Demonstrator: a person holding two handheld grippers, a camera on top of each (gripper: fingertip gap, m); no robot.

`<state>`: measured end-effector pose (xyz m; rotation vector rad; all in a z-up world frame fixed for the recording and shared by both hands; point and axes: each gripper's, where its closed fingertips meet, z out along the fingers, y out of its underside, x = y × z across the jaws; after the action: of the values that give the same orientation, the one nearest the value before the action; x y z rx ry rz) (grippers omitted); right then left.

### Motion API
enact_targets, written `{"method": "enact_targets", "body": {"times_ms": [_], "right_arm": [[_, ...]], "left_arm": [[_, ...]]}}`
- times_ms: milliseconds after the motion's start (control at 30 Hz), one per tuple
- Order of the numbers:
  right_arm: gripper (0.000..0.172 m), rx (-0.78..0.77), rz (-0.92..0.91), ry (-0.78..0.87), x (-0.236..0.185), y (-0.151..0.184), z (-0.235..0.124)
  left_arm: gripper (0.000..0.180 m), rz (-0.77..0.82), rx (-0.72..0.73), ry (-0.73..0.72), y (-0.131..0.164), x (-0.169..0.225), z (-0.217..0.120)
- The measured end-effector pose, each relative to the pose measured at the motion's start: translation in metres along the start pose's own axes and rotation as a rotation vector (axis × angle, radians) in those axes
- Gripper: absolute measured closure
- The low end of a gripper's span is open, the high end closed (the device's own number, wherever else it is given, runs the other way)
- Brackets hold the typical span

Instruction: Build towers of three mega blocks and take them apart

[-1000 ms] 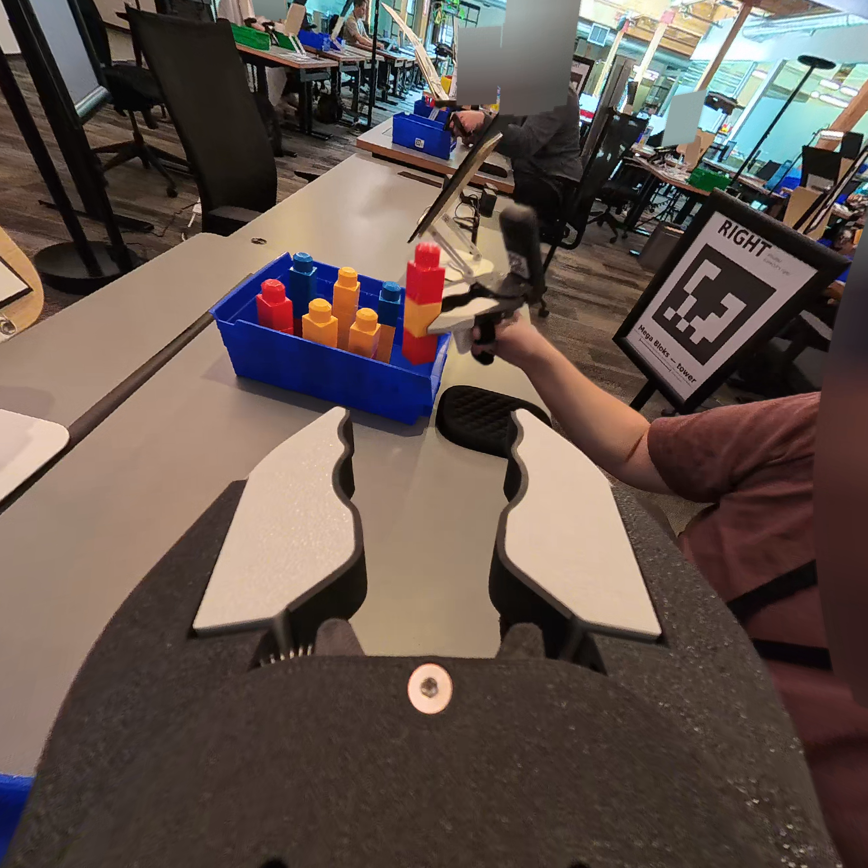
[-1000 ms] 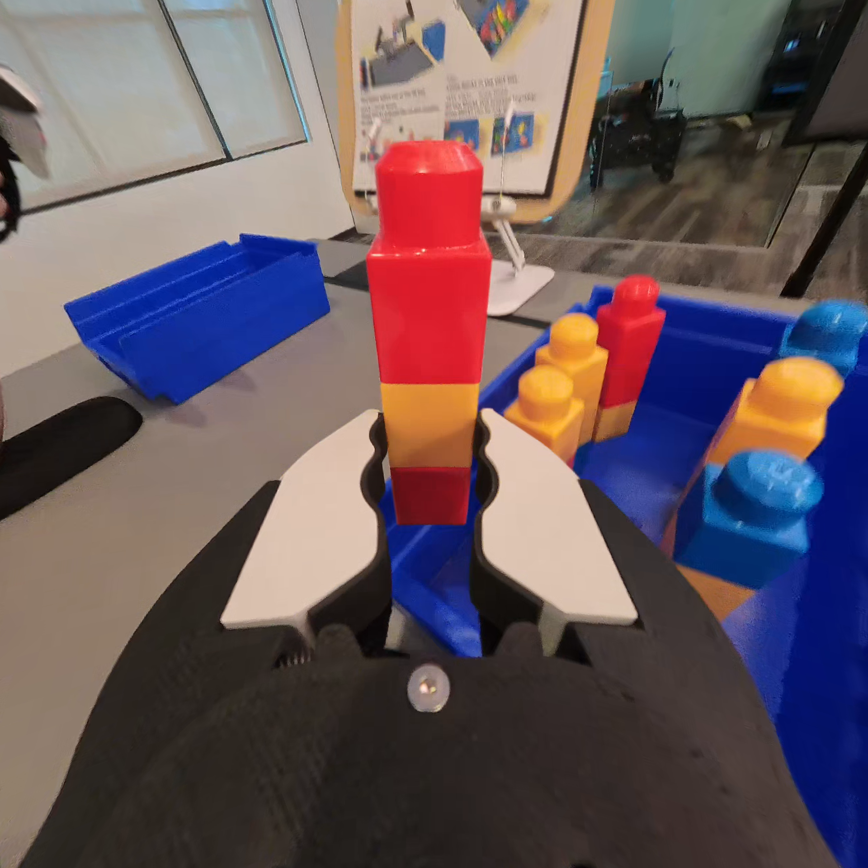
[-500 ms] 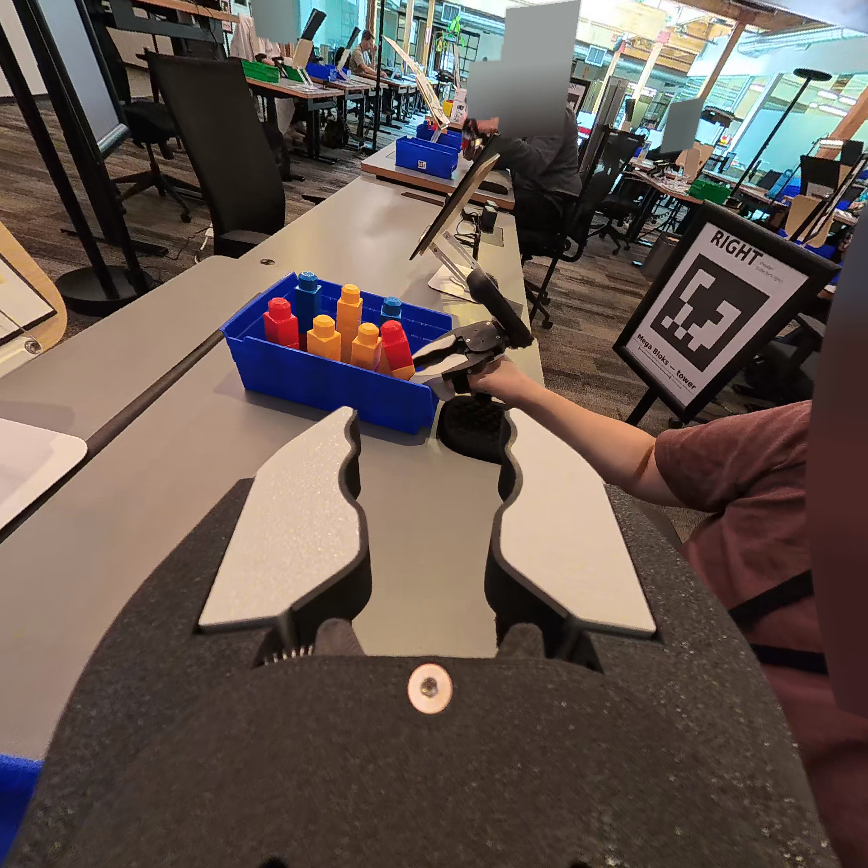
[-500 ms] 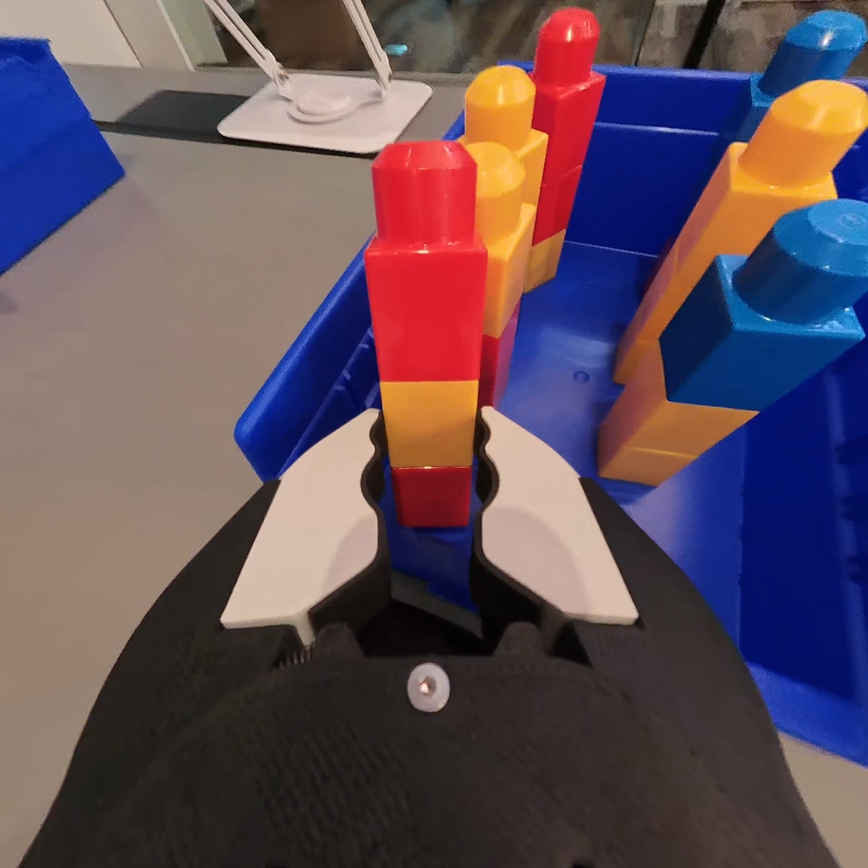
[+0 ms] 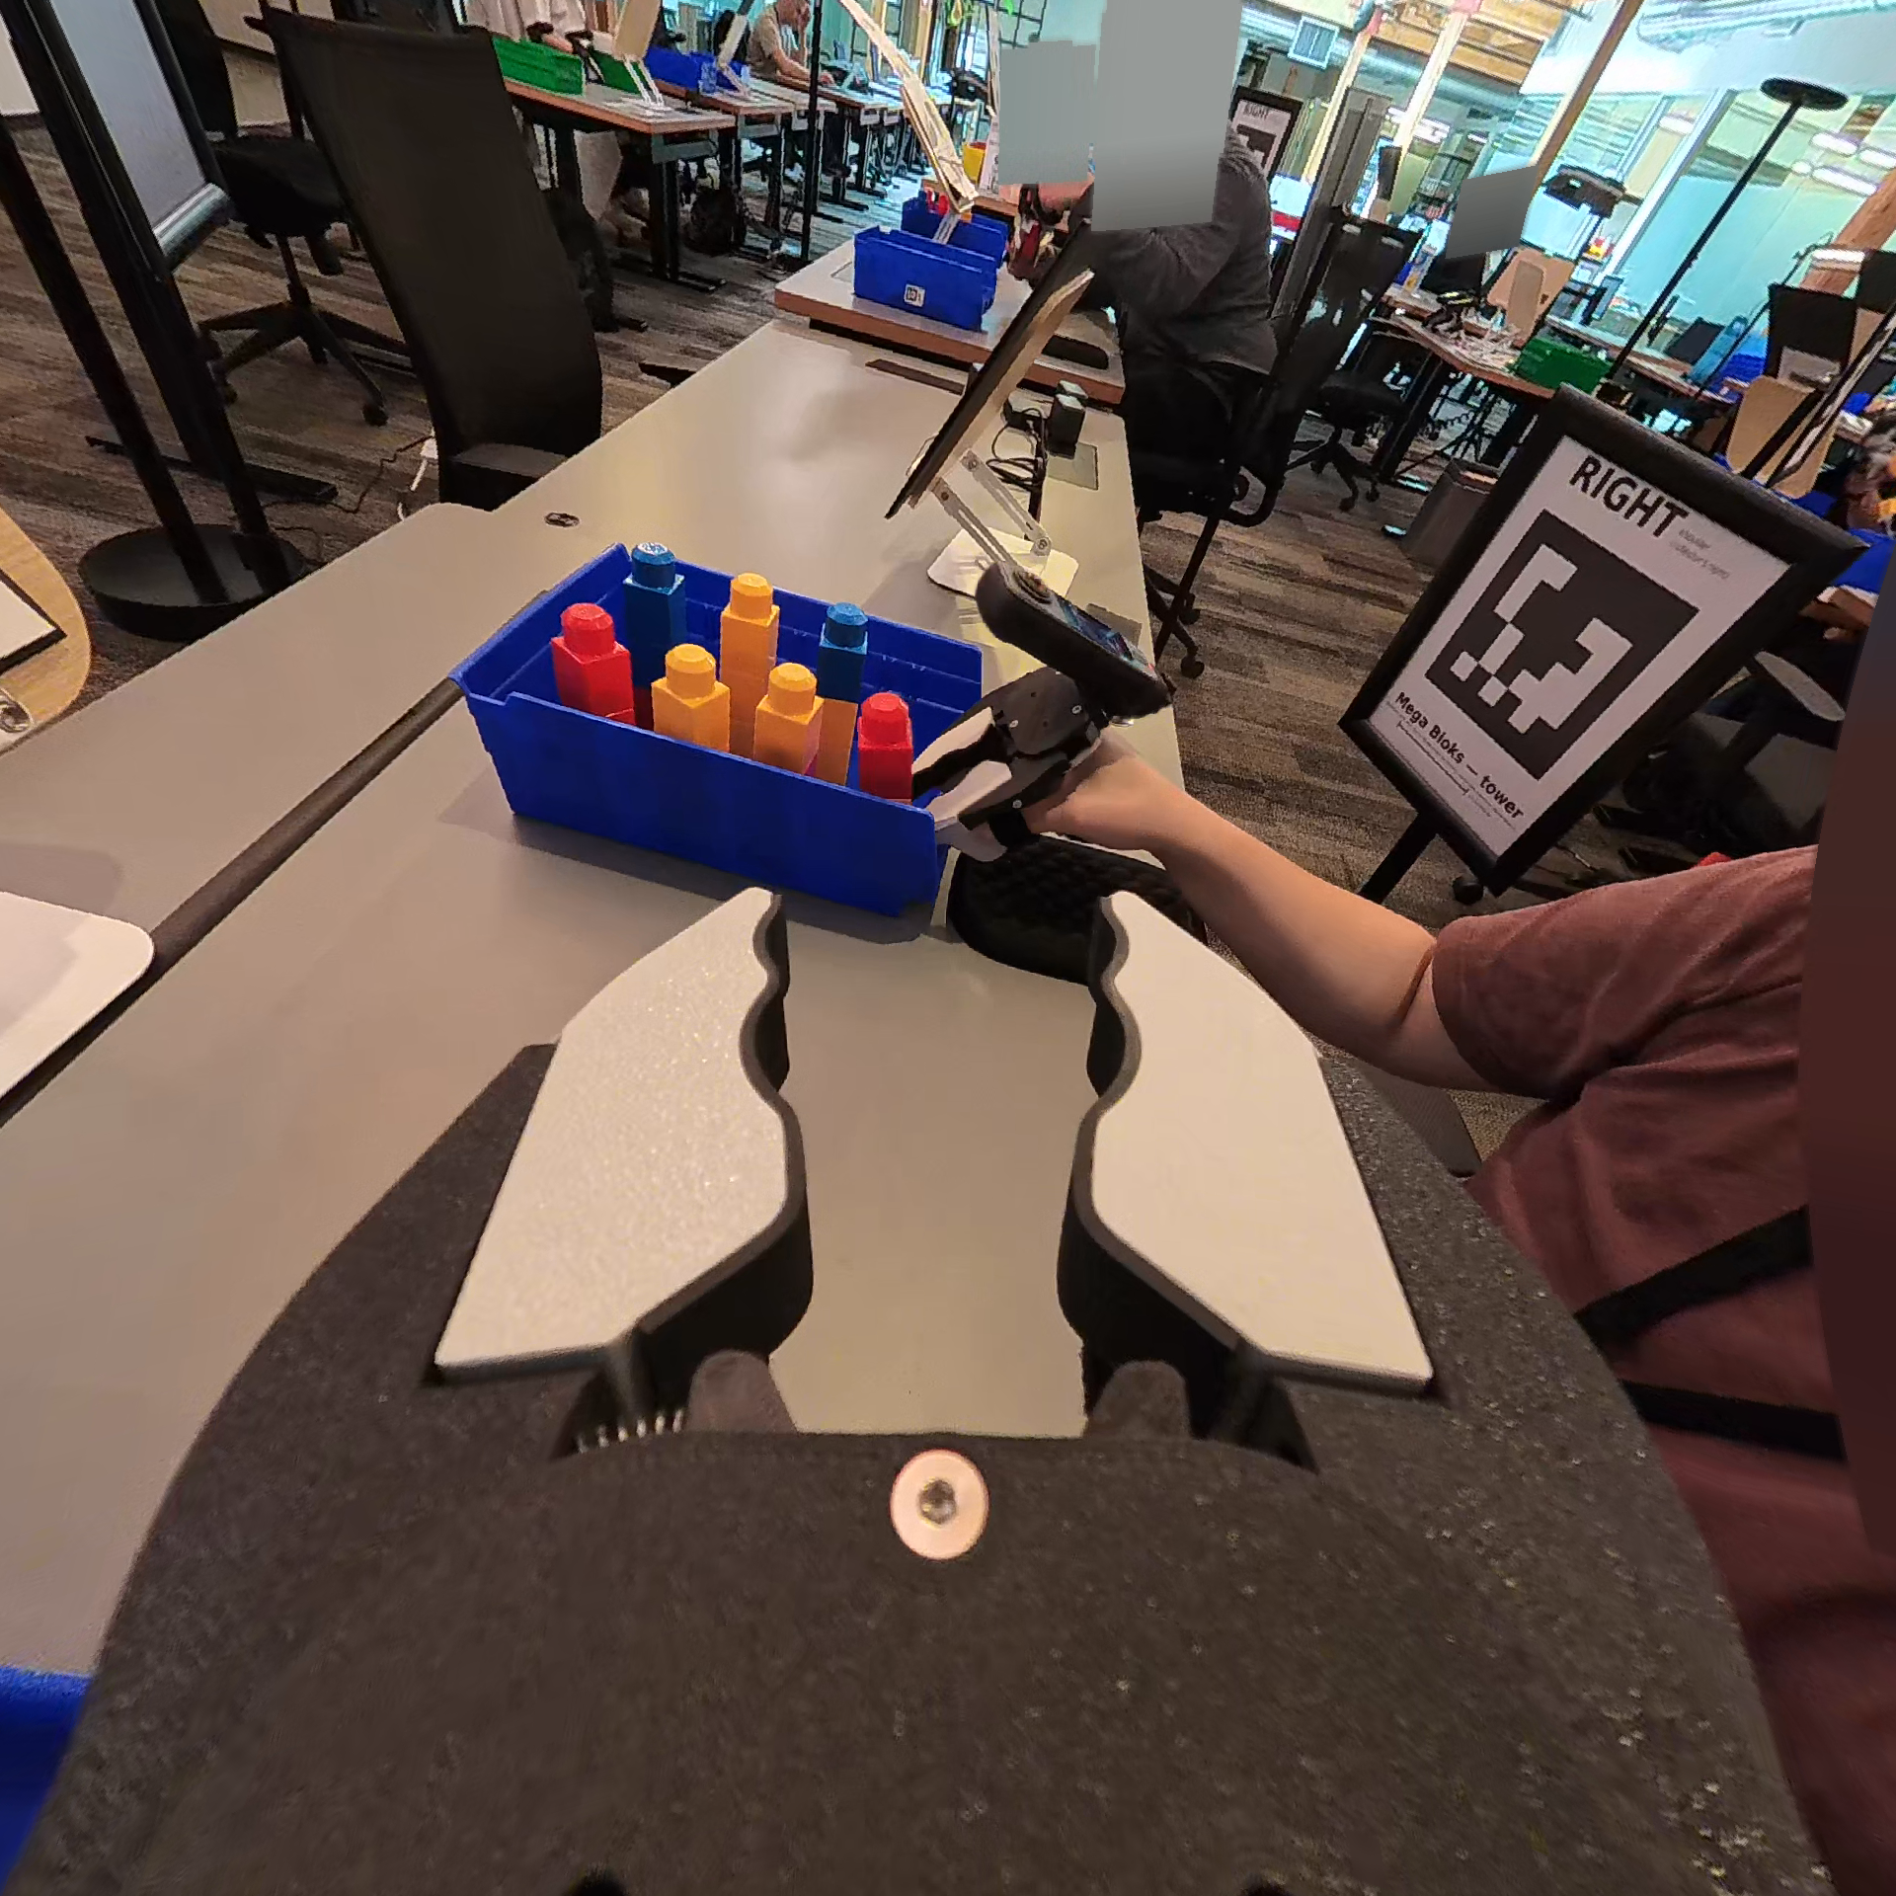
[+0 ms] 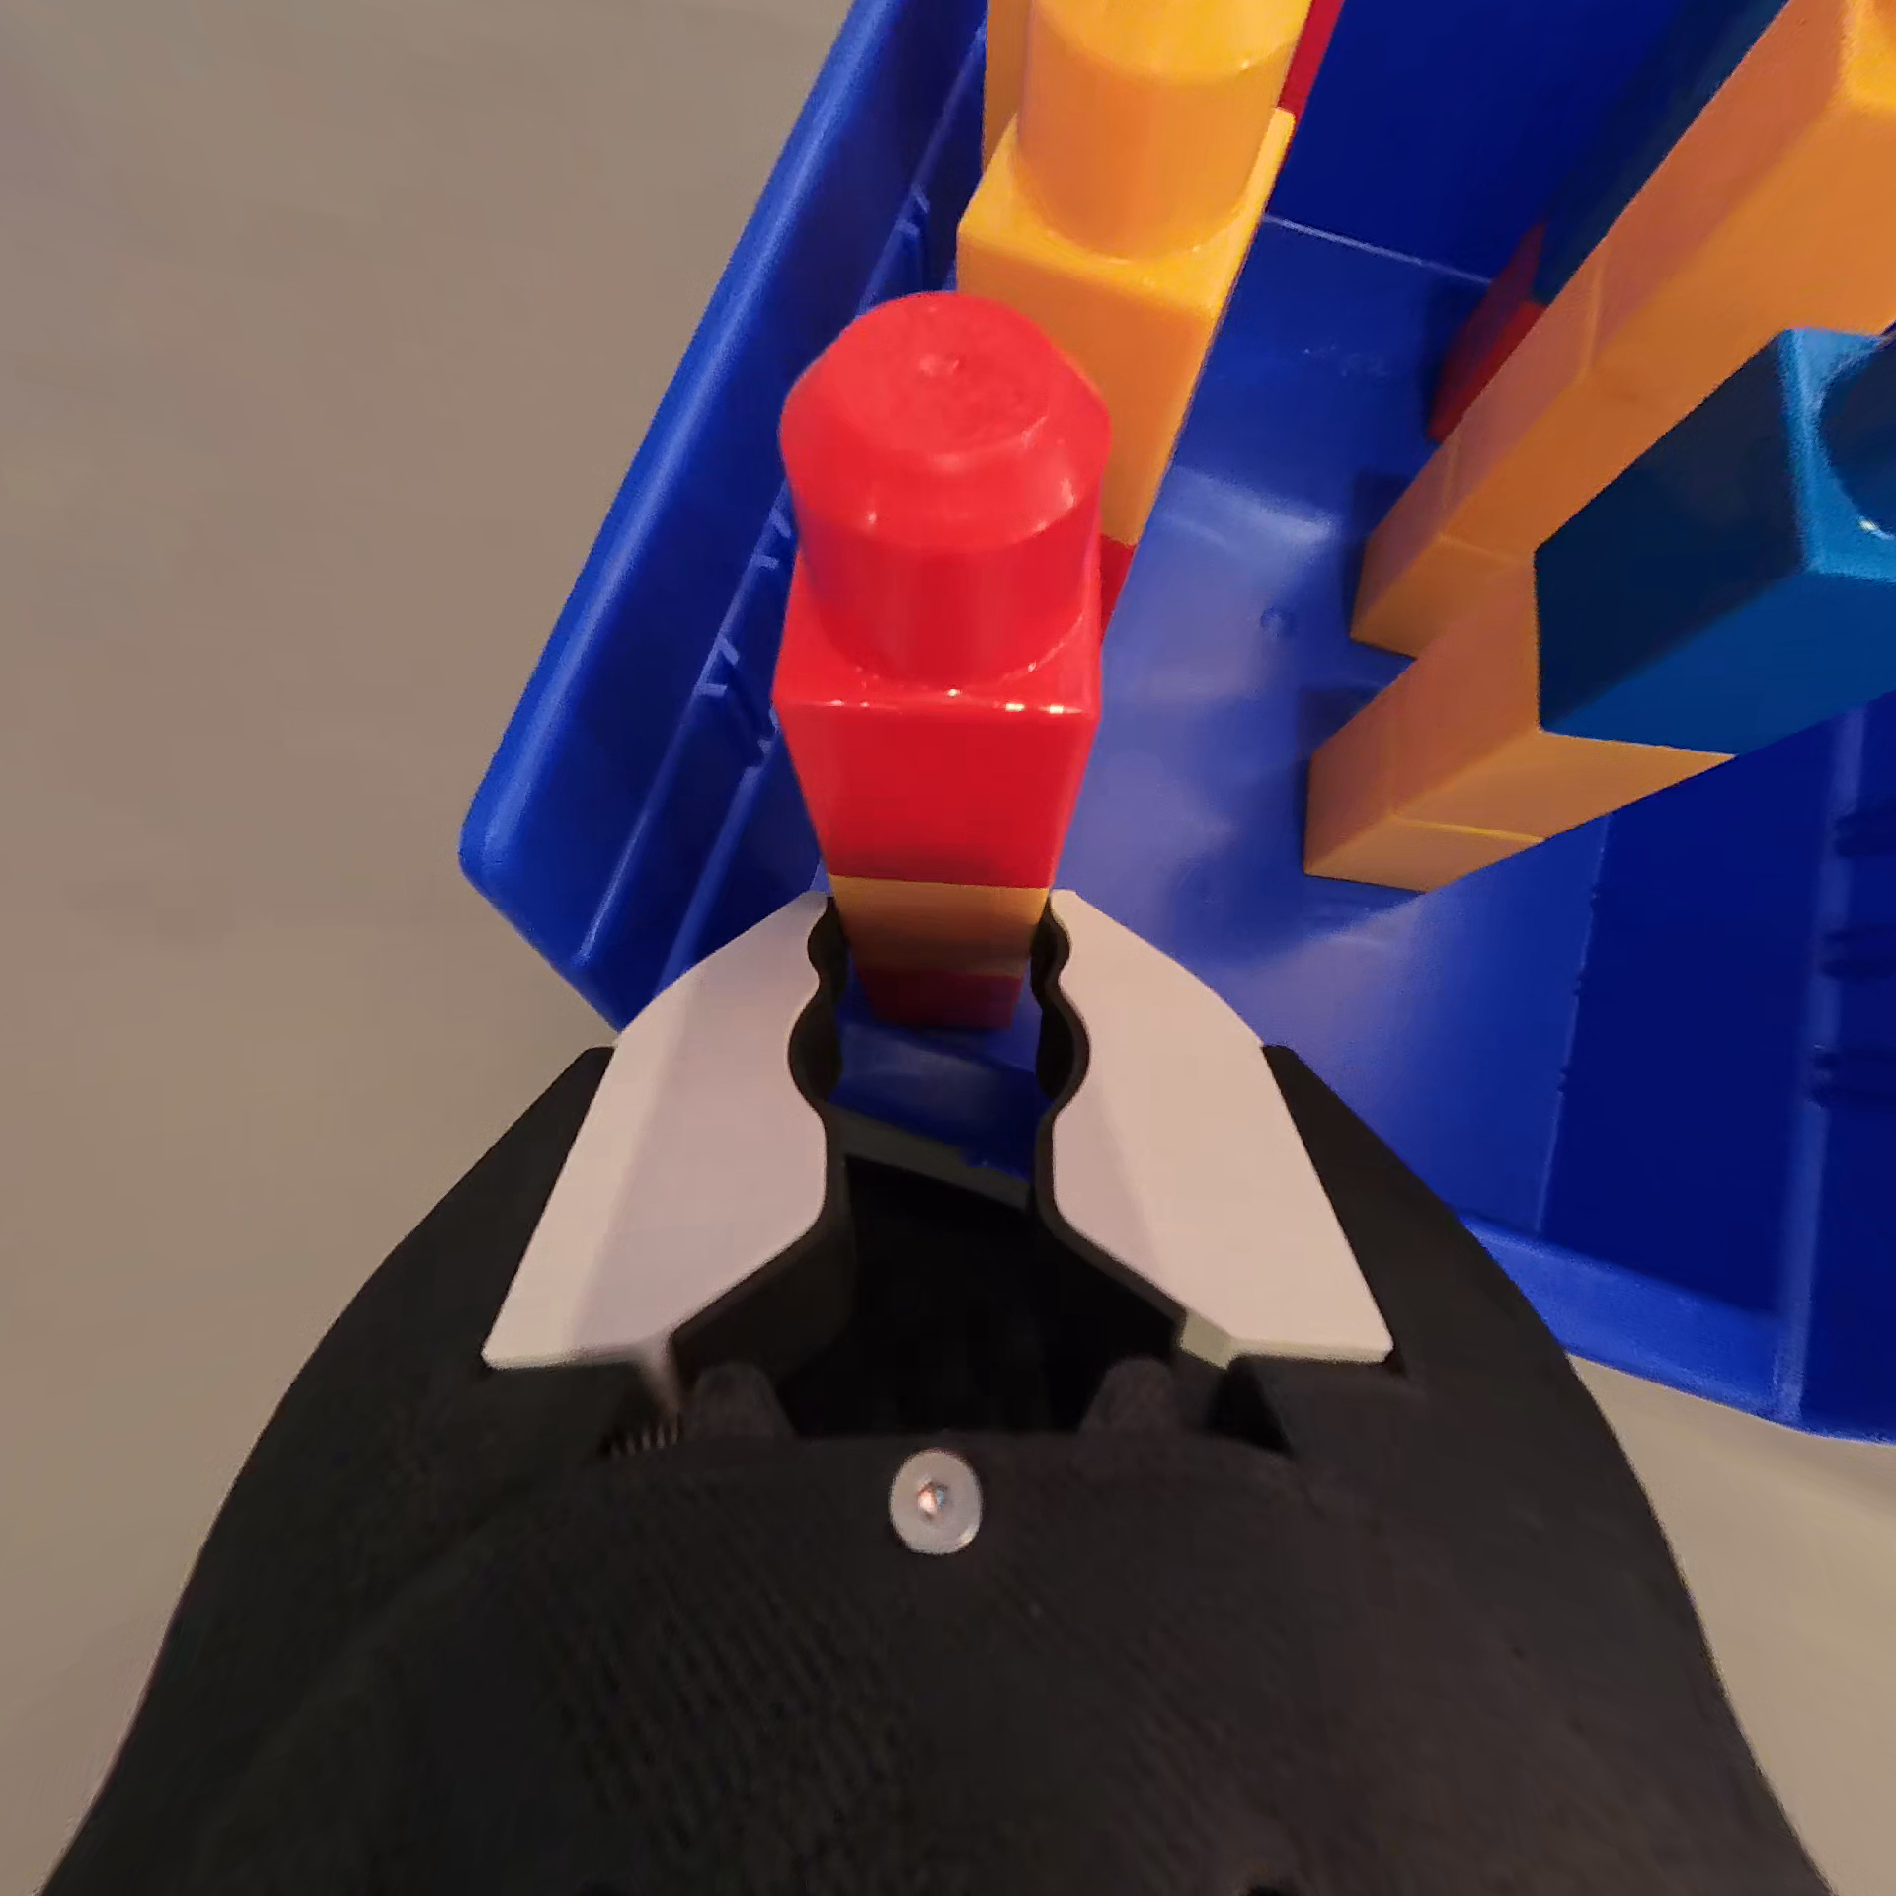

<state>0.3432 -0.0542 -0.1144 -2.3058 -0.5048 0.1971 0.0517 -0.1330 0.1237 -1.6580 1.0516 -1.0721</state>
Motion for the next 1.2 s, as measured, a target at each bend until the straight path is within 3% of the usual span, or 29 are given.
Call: {"method": "enact_targets", "body": {"times_ms": [33, 333, 600, 733, 800, 900, 1000, 1200], "right_arm": [[0.135, -0.008, 0.009, -0.002, 0.0, 0.0, 0.0], [0.134, -0.091, 0.026, 0.004, -0.002, 0.007, 0.001], [0.133, -0.016, -0.001, 0.043, 0.0, 0.002, -0.001], [0.131, 0.025, 0.014, 0.025, -0.001, -0.002, -0.008], [0.128, 0.05, 0.015, 0.013, -0.002, -0.005, -0.014], [0.12, 0.148, 0.001, -0.026, -0.007, -0.02, -0.028], [0.12, 0.274, 0.012, -0.068, -0.01, -0.04, -0.052], [0.118, 0.417, -0.039, -0.148, -0.031, -0.087, -0.096]], "left_arm": [[0.124, -0.001, -0.001, 0.0, 0.0, 0.0, 0.0], [0.125, -0.009, -0.001, 0.007, 0.0, 0.0, 0.001], [0.119, -0.015, -0.013, -0.041, 0.002, -0.006, -0.012], [0.115, -0.042, -0.016, -0.215, 0.006, -0.034, -0.046], [0.114, -0.08, -0.063, -0.406, 0.019, -0.065, -0.075], [0.121, -0.224, -0.102, -0.69, 0.045, -0.11, -0.13], [0.124, -0.371, -0.091, -0.841, 0.067, -0.142, -0.168], [0.125, -0.495, -0.283, -0.968, 0.12, -0.19, -0.176]]}}
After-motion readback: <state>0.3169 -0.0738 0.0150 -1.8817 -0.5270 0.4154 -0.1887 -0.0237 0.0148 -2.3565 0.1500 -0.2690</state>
